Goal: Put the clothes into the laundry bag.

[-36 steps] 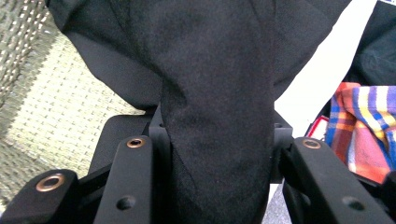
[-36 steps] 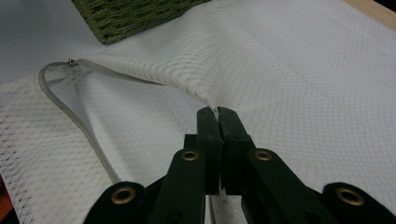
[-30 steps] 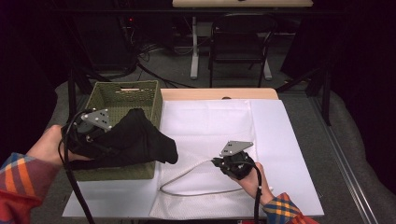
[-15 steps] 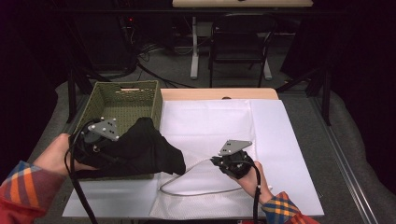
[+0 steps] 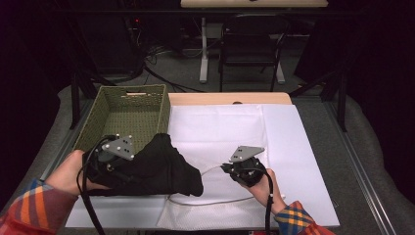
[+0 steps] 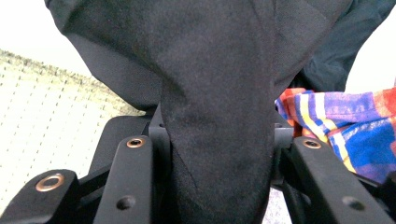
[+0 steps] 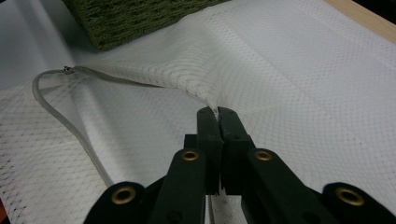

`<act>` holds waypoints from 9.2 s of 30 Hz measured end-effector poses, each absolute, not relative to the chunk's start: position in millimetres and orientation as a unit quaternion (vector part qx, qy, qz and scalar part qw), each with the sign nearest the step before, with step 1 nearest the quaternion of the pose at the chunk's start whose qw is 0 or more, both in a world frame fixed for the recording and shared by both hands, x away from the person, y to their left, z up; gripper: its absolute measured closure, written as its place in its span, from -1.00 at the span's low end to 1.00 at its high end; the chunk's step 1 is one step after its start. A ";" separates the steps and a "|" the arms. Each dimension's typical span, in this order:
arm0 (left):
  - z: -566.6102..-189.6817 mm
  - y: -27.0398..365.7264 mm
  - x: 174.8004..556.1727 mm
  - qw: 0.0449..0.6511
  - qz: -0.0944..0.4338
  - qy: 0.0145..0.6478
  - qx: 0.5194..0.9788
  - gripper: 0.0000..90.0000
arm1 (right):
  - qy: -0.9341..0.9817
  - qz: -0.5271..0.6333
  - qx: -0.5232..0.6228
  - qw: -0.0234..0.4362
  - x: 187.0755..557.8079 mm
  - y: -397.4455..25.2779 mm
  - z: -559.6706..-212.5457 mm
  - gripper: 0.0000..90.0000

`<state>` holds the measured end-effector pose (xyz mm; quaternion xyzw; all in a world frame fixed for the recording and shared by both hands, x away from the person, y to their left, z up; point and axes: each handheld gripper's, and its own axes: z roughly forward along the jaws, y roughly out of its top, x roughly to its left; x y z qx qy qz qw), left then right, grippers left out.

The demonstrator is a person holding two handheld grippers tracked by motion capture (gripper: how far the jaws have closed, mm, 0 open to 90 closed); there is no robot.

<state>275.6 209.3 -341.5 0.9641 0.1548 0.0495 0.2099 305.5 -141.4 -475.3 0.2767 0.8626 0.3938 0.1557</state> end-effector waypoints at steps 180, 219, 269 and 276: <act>-519.9 107.5 273.4 0.269 0.015 0.177 0.947 0.08 | 0.847 0.422 0.283 0.158 302.2 -142.1 -460.6 0.97; -505.0 77.2 276.0 0.327 0.041 0.357 0.874 0.24 | 0.843 0.421 0.295 0.160 299.5 -141.6 -465.8 0.97; -524.7 98.4 260.2 0.331 0.048 0.249 0.909 0.12 | 0.839 0.427 0.295 0.165 297.7 -144.1 -463.6 0.97; -517.2 98.8 261.4 0.333 0.038 0.277 0.901 0.29 | 0.838 0.429 0.296 0.164 297.7 -144.5 -463.5 0.97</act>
